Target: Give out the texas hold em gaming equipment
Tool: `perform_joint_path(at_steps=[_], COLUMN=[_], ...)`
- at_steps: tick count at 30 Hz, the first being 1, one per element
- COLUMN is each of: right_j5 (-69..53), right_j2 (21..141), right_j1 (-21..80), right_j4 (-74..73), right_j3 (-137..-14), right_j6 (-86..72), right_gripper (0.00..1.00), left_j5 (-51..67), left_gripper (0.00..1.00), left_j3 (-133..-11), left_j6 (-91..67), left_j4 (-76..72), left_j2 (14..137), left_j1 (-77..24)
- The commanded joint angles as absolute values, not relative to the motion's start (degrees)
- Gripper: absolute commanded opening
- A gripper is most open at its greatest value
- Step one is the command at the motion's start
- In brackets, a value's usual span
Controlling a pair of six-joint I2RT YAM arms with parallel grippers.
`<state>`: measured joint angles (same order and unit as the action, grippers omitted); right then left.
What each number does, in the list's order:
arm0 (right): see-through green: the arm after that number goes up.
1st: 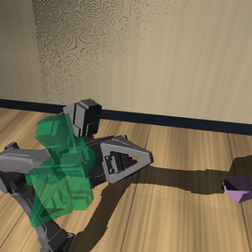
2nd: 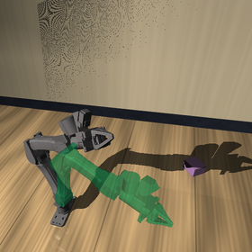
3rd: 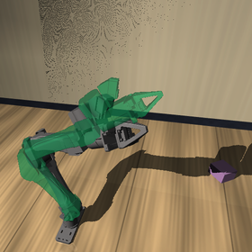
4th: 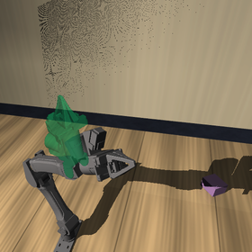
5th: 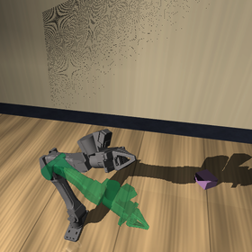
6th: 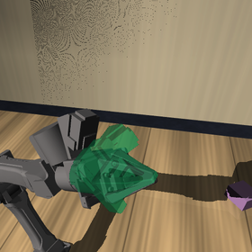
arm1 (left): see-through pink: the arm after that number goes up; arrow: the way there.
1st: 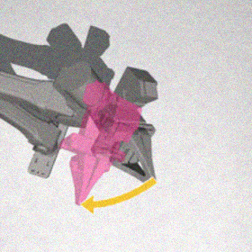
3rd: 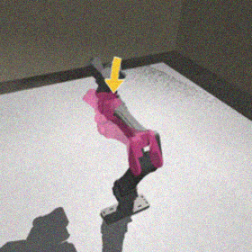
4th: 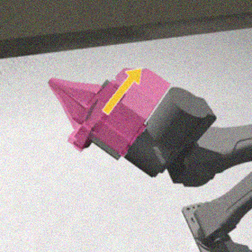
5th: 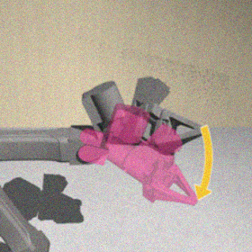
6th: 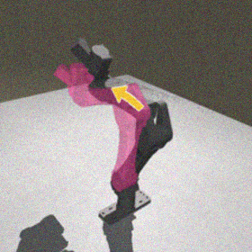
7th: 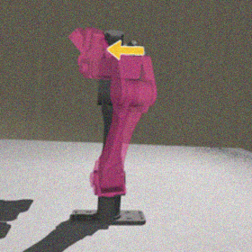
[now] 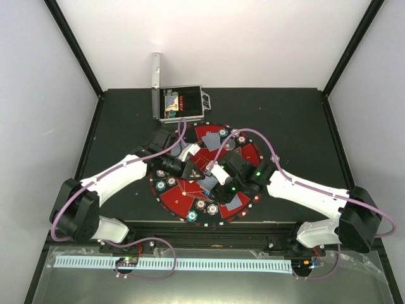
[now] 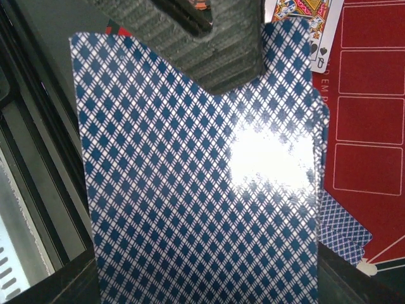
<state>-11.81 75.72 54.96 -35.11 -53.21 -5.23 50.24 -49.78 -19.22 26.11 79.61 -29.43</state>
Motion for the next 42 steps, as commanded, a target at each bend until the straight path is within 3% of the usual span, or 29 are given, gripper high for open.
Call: perform_joint_path(at_steps=[1,9,34,42], right_j5=[-11.96,-10.48,-0.86,0.39], right_j2=[75.19,74.73,72.77,71.03], right_j1=[55.17,55.19,53.3,50.48], right_j4=[-33.31,-33.46,-34.78,-34.52], right_j3=[-53.24,-52.83,-51.05,-50.63], right_j6=[-5.31,-5.99,-14.54,-15.58], right_gripper=[0.63,0.63,0.62,0.62], left_j5=[49.35,46.82,16.15,-2.64], left_gripper=[0.02,0.02,0.02,0.02], left_j3=[-51.42,-51.6,-54.33,-58.32], left_j6=[-18.25,-18.25,-12.59,-9.77], left_j4=[28.72,29.31,37.9,37.04], left_j2=[78.62,77.35,66.47,69.44], left_j1=[-29.2,-29.03,-25.84,-34.45])
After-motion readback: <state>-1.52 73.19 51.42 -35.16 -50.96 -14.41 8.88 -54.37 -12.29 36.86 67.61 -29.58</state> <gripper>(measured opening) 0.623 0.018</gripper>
